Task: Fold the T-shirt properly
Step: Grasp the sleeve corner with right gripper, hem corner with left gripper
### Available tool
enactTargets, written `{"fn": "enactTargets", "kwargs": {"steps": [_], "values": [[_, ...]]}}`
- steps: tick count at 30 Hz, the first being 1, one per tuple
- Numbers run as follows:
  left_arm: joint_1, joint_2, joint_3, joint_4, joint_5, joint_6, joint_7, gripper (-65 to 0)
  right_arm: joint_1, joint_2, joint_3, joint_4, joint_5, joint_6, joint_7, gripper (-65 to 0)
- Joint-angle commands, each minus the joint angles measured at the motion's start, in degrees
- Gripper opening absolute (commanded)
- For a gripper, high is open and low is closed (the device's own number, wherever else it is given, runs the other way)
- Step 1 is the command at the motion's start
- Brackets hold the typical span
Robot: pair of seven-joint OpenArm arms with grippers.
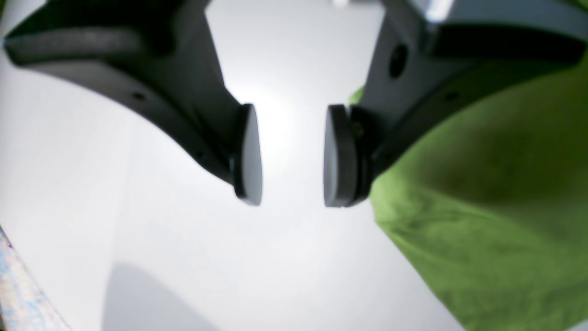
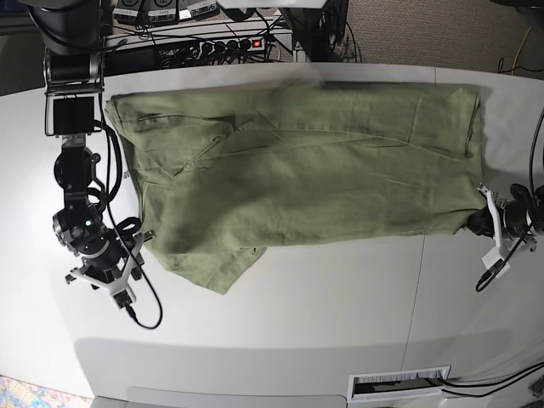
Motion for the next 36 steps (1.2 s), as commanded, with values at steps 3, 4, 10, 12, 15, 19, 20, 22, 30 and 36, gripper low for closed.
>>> {"fn": "enactTargets", "kwargs": {"steps": [3, 4, 10, 12, 15, 19, 20, 22, 30, 36], "values": [[-1.38, -1.57, -0.61, 0.68, -0.66, -0.03, -0.85, -65.0, 4.15, 0.55, 0.37, -4.39, 1.73, 1.42, 3.06, -41.8], [-1.38, -1.57, -0.61, 0.68, -0.63, -0.03, -0.85, -65.0, 4.83, 0.31, 0.37, -5.99, 2.05, 2.03, 3.58, -41.8], [-1.38, -1.57, -0.61, 0.68, -0.63, -0.03, -0.87, -65.0, 8.17, -2.67, 0.37, -15.02, 1.40, 4.48, 6.19, -41.8], [-1.38, -1.57, -0.61, 0.68, -0.63, -0.03, -0.87, -65.0, 9.18, -3.74, 0.37, -17.68, 0.79, 4.85, 6.95, -41.8], [-1.38, -1.57, -0.61, 0.68, -0.63, -0.03, -0.87, -65.0, 10.47, -5.27, 0.37, -20.90, -1.88, 5.01, 8.68, -41.8], [-1.38, -1.57, -0.61, 0.68, -0.61, -0.03, -0.85, -65.0, 11.26, -6.05, 0.39, -23.76, -4.13, 4.98, 10.49, -41.8], [-1.38, -1.57, -0.61, 0.68, -0.61, -0.03, -0.85, -65.0, 11.17, -6.05, 0.39, -24.00, -4.15, 4.98, 10.49, -41.8], [-1.38, -1.57, -0.61, 0.68, -0.63, -0.03, -0.90, -65.0, 11.15, -6.03, 0.39, -25.05, -4.15, 5.01, 10.27, -41.8], [-1.38, -1.60, -0.61, 0.68, -0.61, -0.03, -0.85, -65.0, 10.86, -6.05, 0.39, -30.56, -4.15, 5.01, 9.03, -46.5], [-1.38, -1.57, -0.61, 0.68, -0.61, -0.03, -0.87, -65.0, 11.82, -6.03, 0.39, -30.45, -4.15, 5.01, 9.03, -53.7]]}}
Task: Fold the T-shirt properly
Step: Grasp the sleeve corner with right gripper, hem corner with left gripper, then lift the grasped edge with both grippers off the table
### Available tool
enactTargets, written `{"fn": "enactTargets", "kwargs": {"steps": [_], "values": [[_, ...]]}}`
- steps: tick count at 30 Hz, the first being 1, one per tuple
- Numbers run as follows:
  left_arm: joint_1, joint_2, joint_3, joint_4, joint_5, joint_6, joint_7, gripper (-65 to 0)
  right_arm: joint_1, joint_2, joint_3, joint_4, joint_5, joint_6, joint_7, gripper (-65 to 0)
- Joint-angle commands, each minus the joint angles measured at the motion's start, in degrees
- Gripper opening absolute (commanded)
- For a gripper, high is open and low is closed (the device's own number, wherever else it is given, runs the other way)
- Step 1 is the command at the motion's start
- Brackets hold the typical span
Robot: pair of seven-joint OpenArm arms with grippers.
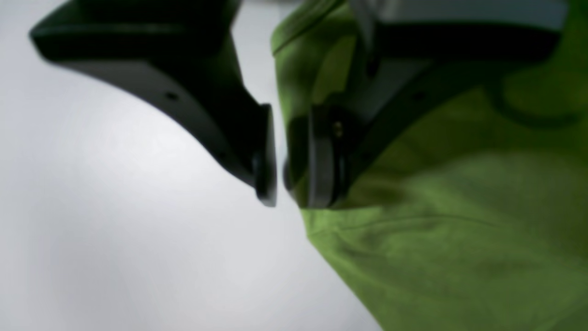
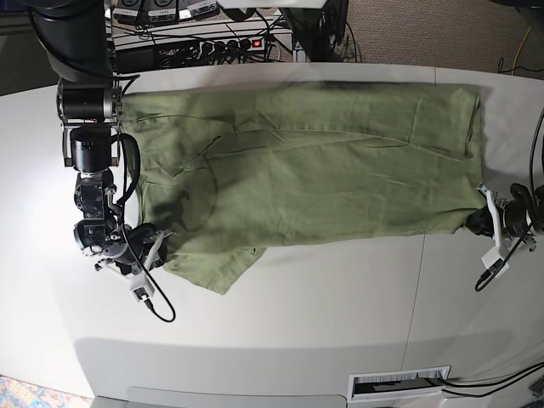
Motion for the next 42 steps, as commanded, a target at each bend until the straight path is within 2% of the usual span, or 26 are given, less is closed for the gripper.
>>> {"fn": "enactTargets", "kwargs": {"steps": [1, 4, 9, 17, 23, 27, 34, 36, 37, 39, 42], "values": [[-1.38, -1.57, -0.61, 0.66, -0.61, -0.03, -0.87, -65.0, 2.05, 0.70, 0.22, 0.39, -0.85, -0.31, -0.94, -55.0], [-1.38, -1.57, -0.61, 0.66, -0.59, -0.03, -0.85, -65.0, 2.80, 0.70, 0.22, 0.39, -1.36, -0.28, -2.16, -65.0], [-1.38, -1.62, -0.61, 0.66, -0.59, -0.03, -0.83, -65.0, 3.41, 0.70, 0.22, 1.90, -1.36, -0.31, -3.02, -65.0], [-1.38, -3.10, -0.61, 0.66, -1.95, -0.03, 0.50, -65.0, 3.37, 1.14, 0.22, 11.34, -1.29, -0.33, -12.04, -65.0], [-1.38, -6.75, -0.61, 0.66, -12.04, -0.03, 6.86, -65.0, 2.78, 1.14, 0.22, 13.88, -1.07, -0.33, -18.84, -65.0], [-1.38, -9.33, -0.61, 0.66, -18.84, -0.03, 9.64, -65.0, 2.25, 1.16, 0.22, 15.54, 3.78, -0.31, -22.36, -65.0], [-0.31, -8.66, -0.61, 0.66, -19.21, -0.03, 8.94, -65.0, 2.27, 0.35, 0.22, 17.09, 9.66, 0.00, -13.09, -64.0], [0.68, -7.69, -0.61, 0.66, -19.02, -0.03, 8.81, -65.0, 2.29, -0.55, 0.22, 16.83, 9.57, -0.02, -9.03, -46.5], [1.36, -7.30, -0.61, 0.66, -18.40, -0.03, 8.24, -65.0, 2.29, -1.07, 0.22, 16.83, 8.81, -0.04, -6.43, -41.0], [2.45, -6.47, -0.61, 0.66, -16.04, -0.03, 6.05, -65.0, 2.49, -2.12, 0.22, 16.83, 4.70, -0.09, -2.58, -39.6], [3.96, -5.81, -0.61, 0.66, -13.62, -0.03, 3.56, -65.0, 2.95, -3.19, 0.22, 16.37, 0.28, -0.09, -0.35, -39.6]]}}
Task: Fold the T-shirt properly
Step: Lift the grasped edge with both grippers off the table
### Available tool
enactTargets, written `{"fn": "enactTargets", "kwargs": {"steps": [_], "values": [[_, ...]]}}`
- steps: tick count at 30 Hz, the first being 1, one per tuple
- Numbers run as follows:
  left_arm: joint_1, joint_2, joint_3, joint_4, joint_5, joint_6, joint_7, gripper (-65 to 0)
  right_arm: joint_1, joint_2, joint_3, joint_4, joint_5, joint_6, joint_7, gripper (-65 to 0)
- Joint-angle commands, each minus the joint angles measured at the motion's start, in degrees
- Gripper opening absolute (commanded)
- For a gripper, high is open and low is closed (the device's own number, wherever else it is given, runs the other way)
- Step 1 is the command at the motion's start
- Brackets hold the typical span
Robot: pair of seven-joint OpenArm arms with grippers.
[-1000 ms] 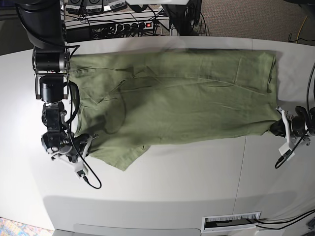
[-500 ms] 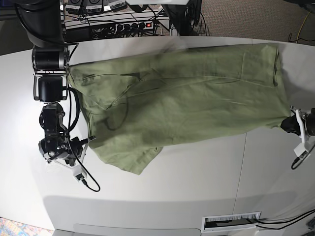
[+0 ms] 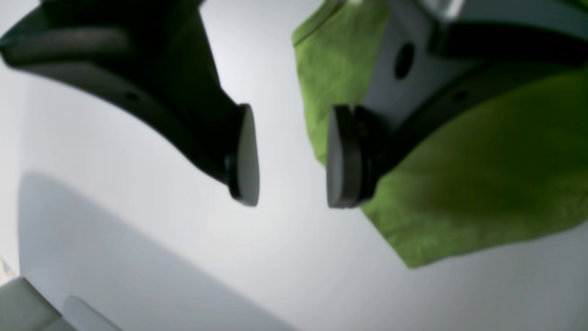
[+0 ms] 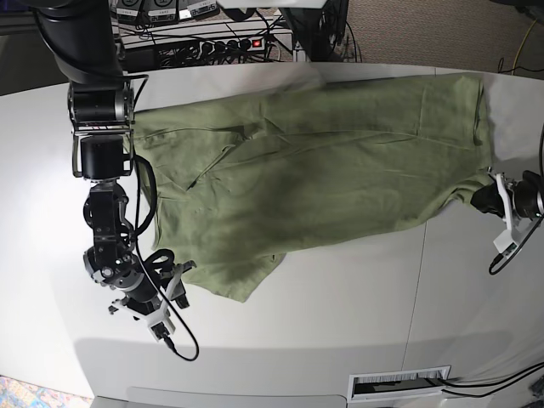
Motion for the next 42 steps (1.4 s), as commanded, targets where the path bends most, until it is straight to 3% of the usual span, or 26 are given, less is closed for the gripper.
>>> {"fn": "enactTargets", "kwargs": {"steps": [1, 11, 20, 27, 32, 38, 42], "values": [[-0.74, -1.70, -0.66, 0.61, -0.72, -0.06, -1.18, -65.0, 2.25, 0.37, 0.33, 0.11, 0.04, -0.31, 1.97, -39.6], [0.13, -1.73, -0.66, 0.61, 0.55, -0.06, -1.36, -65.0, 2.34, 0.07, 0.33, -12.79, -9.27, -0.59, 13.27, -39.7], [0.13, -1.73, -0.66, 0.61, 0.55, -0.06, -1.36, -65.0, 2.21, 0.24, 0.48, -17.73, -13.38, -1.16, 14.29, -41.1], [0.11, -1.73, -0.66, 0.61, 0.55, -0.06, -1.46, -65.0, 2.21, 0.20, 0.48, -18.93, -11.37, -0.70, 4.83, -65.0], [0.13, -1.73, -0.66, 0.61, 1.22, -0.06, -2.84, -65.0, 2.19, 0.22, 0.48, -16.48, -10.43, -0.72, -2.03, -65.0], [0.15, -1.75, -0.66, 0.61, 1.20, -0.06, -2.38, -65.0, 1.46, 1.20, 0.48, -7.26, -1.01, -0.59, -15.61, -65.0], [0.15, -1.75, -0.66, 0.61, 1.18, -0.06, -1.27, -65.0, -1.31, 3.76, 0.48, 1.36, 4.44, -0.33, -21.86, -65.0]]}}
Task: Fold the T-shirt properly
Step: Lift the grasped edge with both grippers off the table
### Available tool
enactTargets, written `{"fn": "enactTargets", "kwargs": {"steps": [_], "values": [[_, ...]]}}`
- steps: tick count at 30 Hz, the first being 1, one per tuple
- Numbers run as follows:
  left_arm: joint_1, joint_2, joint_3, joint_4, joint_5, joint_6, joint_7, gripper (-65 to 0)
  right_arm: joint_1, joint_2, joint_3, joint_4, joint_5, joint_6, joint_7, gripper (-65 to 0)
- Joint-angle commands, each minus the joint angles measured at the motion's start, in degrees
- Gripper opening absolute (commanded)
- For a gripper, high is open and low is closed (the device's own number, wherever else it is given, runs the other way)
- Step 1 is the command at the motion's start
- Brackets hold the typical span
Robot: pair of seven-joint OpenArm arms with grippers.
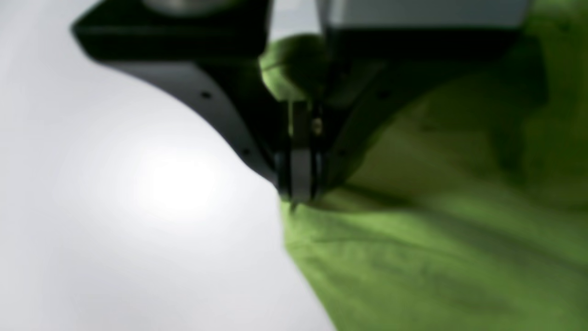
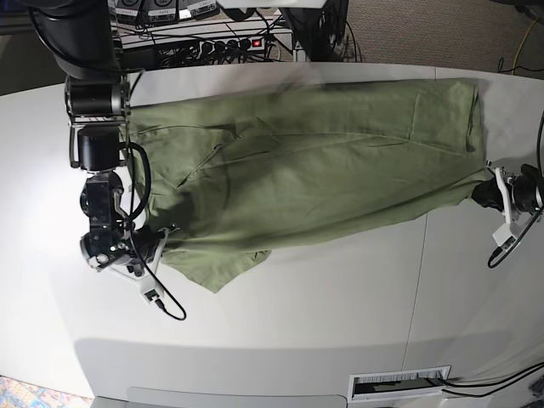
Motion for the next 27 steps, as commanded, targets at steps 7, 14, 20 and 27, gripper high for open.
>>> {"fn": "enactTargets", "kwargs": {"steps": [7, 14, 20, 27], "values": [[-1.11, -1.60, -0.66, 0.52, -1.88, -0.06, -0.42, -65.0, -3.02, 6.08, 0.28, 14.10, 7.52, -0.31, -0.59, -65.0], [-1.11, -2.21, -0.66, 0.52, -7.93, -0.06, 5.05, -65.0, -4.44, 7.93, 0.28, 19.45, 13.88, -0.28, -5.49, -65.0], [-1.11, -4.13, -0.66, 0.52, -13.38, -0.06, 11.39, -65.0, -4.81, 8.11, 0.28, 21.84, 14.12, 0.42, -2.47, -65.0], [-1.11, -7.50, -0.66, 0.52, -16.06, -0.06, 11.85, -65.0, -5.01, 8.39, 0.28, 21.81, 12.37, 1.55, 0.98, -65.0]]}}
